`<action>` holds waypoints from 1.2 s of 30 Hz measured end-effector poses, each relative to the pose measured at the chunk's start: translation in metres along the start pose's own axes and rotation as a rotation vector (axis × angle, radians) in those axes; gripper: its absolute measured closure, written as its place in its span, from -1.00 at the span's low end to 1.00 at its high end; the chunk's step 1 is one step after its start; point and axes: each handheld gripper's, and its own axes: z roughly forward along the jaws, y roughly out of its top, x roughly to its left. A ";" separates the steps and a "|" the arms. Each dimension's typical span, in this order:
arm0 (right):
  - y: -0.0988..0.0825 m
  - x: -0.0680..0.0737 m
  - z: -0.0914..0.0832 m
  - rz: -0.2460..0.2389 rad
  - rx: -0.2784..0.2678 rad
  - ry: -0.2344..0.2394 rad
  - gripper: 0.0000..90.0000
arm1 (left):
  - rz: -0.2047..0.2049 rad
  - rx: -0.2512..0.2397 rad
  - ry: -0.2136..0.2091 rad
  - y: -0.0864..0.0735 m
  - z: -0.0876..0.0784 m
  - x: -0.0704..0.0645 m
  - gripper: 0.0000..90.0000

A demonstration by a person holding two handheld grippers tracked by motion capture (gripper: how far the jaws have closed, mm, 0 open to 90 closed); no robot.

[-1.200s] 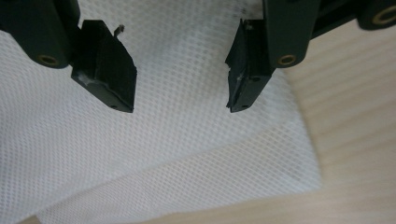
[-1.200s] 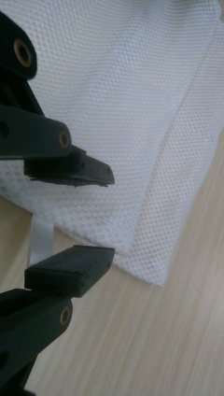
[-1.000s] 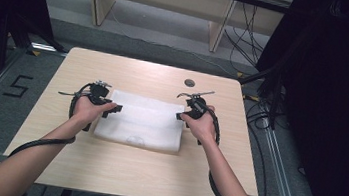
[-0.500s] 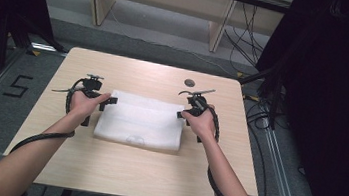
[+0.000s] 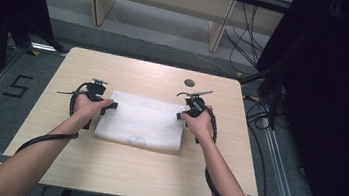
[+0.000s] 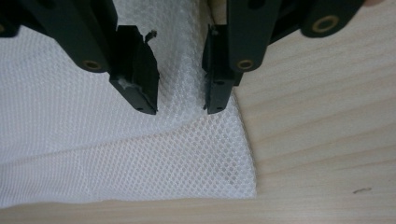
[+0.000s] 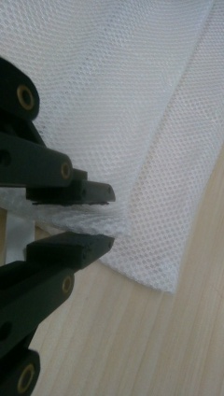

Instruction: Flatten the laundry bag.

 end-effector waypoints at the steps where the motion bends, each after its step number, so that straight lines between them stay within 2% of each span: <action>1: 0.000 0.000 0.000 0.000 0.000 0.000 0.72 | 0.014 0.006 0.001 0.000 0.000 -0.001 0.44; 2: 0.000 0.001 -0.001 0.003 -0.006 0.005 0.77 | 0.019 0.006 -0.002 0.000 0.001 -0.003 0.47; 3: 0.000 -0.002 -0.001 -0.051 -0.009 -0.018 0.84 | 0.020 0.008 -0.005 0.000 0.002 -0.004 0.57; 5: 0.001 -0.003 -0.003 -0.058 -0.020 -0.011 0.88 | 0.023 0.012 -0.007 0.001 0.003 -0.005 0.62; 7: 0.003 -0.003 -0.004 -0.042 -0.021 -0.010 0.88 | 0.017 0.008 -0.012 0.002 0.004 -0.007 0.65; 8: 0.002 -0.005 -0.003 -0.065 -0.033 -0.021 0.88 | 0.020 0.005 -0.011 0.003 0.005 -0.008 0.66; 12: 0.005 -0.008 -0.006 -0.044 -0.039 -0.033 0.88 | 0.016 -0.014 -0.019 0.010 0.006 -0.014 0.66; 18: 0.006 -0.013 -0.010 -0.048 -0.041 -0.042 0.85 | 0.034 -0.025 -0.019 0.016 0.005 -0.020 0.61; 21: 0.006 -0.012 -0.010 -0.032 -0.050 -0.038 0.81 | 0.022 -0.030 -0.020 0.015 0.004 -0.019 0.58; 22: 0.006 -0.012 -0.010 -0.032 -0.041 -0.034 0.70 | 0.016 -0.033 -0.021 0.015 0.003 -0.016 0.57; 24: 0.006 -0.012 -0.010 -0.025 -0.040 -0.030 0.69 | 0.014 -0.034 -0.024 0.014 0.003 -0.016 0.57; 25: 0.006 -0.014 -0.010 -0.049 -0.042 -0.032 0.69 | 0.014 -0.036 -0.029 0.014 0.004 -0.015 0.57; 26: 0.006 -0.015 -0.010 -0.053 -0.040 -0.038 0.68 | 0.022 -0.028 -0.034 0.013 0.004 -0.014 0.58; 27: 0.006 -0.013 -0.009 -0.005 -0.055 -0.026 0.66 | 0.015 -0.031 -0.033 0.013 0.005 -0.014 0.57; 28: 0.006 -0.016 -0.008 -0.025 -0.048 -0.032 0.61 | 0.015 -0.027 -0.032 0.012 0.005 -0.014 0.57; 29: 0.006 -0.016 -0.007 -0.014 -0.042 -0.040 0.60 | 0.014 -0.026 -0.035 0.012 0.007 -0.013 0.60; 31: 0.006 -0.016 -0.006 -0.022 -0.055 -0.038 0.60 | 0.020 -0.020 -0.032 0.012 0.007 -0.012 0.61; 32: 0.006 -0.011 -0.005 0.002 -0.032 -0.043 0.72 | 0.019 -0.020 -0.031 0.013 0.008 -0.014 0.65; 33: 0.006 -0.015 -0.004 -0.071 -0.053 -0.050 0.80 | 0.019 -0.020 -0.031 0.013 0.008 -0.014 0.67; 34: 0.007 -0.012 -0.004 -0.055 -0.038 -0.050 0.87 | 0.035 -0.009 -0.028 0.013 0.008 -0.015 0.70; 36: 0.008 -0.011 -0.004 -0.069 -0.034 -0.045 0.91 | 0.043 -0.001 -0.028 0.014 0.008 -0.015 0.75</action>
